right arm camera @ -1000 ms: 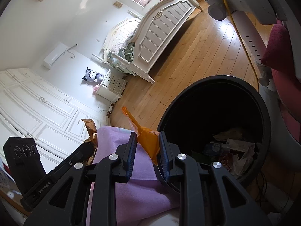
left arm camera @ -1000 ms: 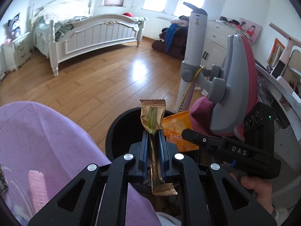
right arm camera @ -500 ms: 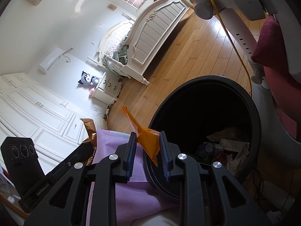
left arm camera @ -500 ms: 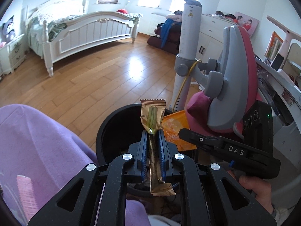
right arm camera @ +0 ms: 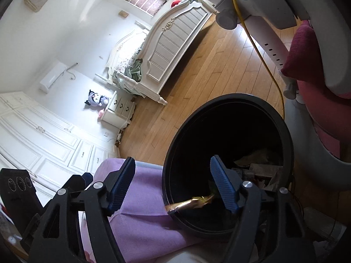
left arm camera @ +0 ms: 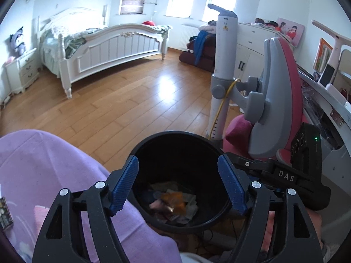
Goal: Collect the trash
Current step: 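Return both grippers to the table toward the white cap and spray nozzle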
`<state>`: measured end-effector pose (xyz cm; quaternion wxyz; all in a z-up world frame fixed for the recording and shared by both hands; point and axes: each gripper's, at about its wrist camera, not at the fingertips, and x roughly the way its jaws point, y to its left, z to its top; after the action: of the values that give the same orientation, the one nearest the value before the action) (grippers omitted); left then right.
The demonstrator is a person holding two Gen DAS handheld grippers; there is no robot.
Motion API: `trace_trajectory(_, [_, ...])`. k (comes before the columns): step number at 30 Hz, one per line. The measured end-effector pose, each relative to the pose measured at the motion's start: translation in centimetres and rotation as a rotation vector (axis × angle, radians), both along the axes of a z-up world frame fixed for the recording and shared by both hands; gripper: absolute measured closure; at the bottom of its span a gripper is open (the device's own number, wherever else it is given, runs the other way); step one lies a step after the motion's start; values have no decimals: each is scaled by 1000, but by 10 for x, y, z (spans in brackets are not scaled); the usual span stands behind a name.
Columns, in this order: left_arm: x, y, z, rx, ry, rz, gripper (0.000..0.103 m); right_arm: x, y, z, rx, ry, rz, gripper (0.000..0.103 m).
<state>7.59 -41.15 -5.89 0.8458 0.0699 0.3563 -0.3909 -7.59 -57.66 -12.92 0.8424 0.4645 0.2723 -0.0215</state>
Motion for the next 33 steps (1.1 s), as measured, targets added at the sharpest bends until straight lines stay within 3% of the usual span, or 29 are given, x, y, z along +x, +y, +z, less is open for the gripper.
trace_trajectory(7, [1, 39, 12, -22, -23, 64, 22, 10, 26, 12, -52, 3, 69, 32])
trace_trajectory(14, [9, 104, 24, -61, -19, 177, 22, 24, 68, 32, -129, -4, 155, 32])
trace_trajectory(23, [23, 212, 37, -93, -34, 359, 22, 46, 132, 60, -231, -18, 282, 32])
trace_trajectory(33, [39, 346, 31, -85, -41, 591, 22, 78, 210, 87, -334, -44, 455, 32])
